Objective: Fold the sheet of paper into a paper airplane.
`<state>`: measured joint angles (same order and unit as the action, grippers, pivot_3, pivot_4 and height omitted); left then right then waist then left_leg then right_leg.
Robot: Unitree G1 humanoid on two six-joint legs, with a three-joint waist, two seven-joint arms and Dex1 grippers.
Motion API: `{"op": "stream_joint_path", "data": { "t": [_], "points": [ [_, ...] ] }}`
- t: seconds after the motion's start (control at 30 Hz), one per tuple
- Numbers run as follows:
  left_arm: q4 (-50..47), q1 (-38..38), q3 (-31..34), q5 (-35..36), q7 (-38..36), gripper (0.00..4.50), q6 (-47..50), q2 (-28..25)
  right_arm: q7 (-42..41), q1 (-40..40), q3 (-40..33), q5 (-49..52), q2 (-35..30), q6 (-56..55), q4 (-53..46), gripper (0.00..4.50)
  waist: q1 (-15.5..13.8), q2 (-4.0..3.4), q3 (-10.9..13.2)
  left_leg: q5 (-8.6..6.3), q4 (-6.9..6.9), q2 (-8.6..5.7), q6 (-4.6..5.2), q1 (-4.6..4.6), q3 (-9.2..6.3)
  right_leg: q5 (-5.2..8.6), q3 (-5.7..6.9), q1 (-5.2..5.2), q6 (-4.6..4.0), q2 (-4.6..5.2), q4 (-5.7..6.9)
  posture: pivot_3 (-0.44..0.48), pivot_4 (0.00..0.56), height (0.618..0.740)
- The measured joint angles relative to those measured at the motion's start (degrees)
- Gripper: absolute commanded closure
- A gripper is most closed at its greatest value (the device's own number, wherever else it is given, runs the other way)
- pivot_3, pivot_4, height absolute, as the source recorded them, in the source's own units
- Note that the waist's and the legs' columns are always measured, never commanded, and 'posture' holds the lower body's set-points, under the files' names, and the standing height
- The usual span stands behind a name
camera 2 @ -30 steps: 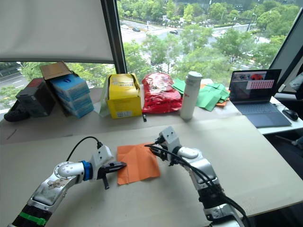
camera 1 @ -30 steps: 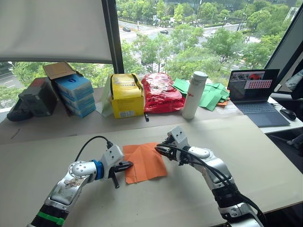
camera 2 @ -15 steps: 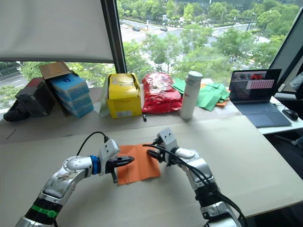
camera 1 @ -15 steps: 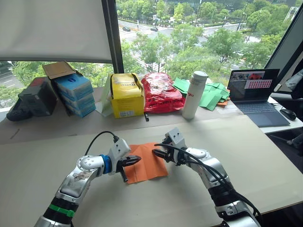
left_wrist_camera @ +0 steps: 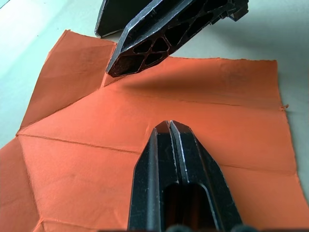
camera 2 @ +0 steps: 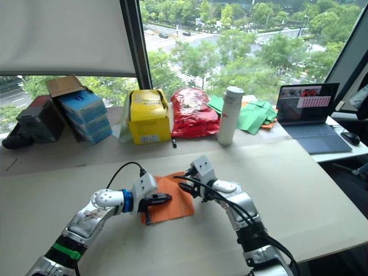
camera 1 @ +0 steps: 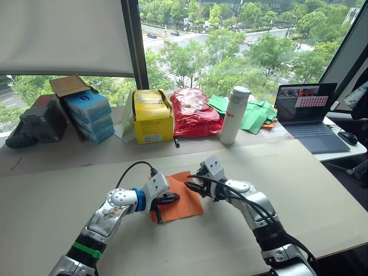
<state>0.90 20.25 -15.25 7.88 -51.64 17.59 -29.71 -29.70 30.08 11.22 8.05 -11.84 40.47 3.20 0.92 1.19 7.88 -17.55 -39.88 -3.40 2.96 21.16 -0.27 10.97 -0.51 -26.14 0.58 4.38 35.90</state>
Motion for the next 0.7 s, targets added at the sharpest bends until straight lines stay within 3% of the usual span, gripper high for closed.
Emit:
{"op": "stream_joint_path", "data": {
  "t": [0.17, 0.27, 0.5, 0.7],
  "points": [
    [-0.05, -0.12, 0.15, -0.02, -0.22, 4.5, 0.01, -0.07, -0.17, 0.79, -0.47, 0.06, 1.96, -1.38, 2.34, 1.27, 0.11, 0.0, 0.0, 0.0, 0.0, 0.0, 0.0, -0.01, 0.01, 0.0, -0.01, 0.0, 0.0, -0.01, 0.02, 0.0, 0.15, 0.74],
    [-0.24, -0.37, 0.31, -0.02, -0.23, 4.5, 0.01, -0.08, -0.67, 1.39, -0.73, 0.42, 3.49, -2.83, 4.2, 2.09, 0.11, 0.0, 0.0, 0.0, 0.0, 0.0, 0.0, -0.01, 0.0, 0.0, -0.01, 0.0, 0.0, -0.01, 0.04, 0.0, 0.15, 0.74],
    [-1.28, -1.19, 0.66, -0.02, -0.21, 4.5, 0.13, -0.8, -1.59, 1.45, -0.95, 1.77, 3.7, -4.55, 4.37, 4.48, 0.11, 0.0, 0.0, 0.0, 0.0, 0.0, 0.0, -0.02, 0.0, 0.0, 0.0, 0.0, 0.0, -0.01, 0.04, 0.0, 0.15, 0.74],
    [-2.49, -2.25, 1.72, 0.39, -0.27, 4.5, 1.11, -1.71, -4.7, -1.08, 0.2, 2.14, 2.04, -8.58, 1.7, 4.48, 0.13, 0.0, 0.0, 0.0, 0.0, 0.0, 0.0, -0.02, 0.0, 0.0, 0.0, -0.01, 0.0, -0.01, 0.04, 0.0, 0.15, 0.74]
  ]
}}
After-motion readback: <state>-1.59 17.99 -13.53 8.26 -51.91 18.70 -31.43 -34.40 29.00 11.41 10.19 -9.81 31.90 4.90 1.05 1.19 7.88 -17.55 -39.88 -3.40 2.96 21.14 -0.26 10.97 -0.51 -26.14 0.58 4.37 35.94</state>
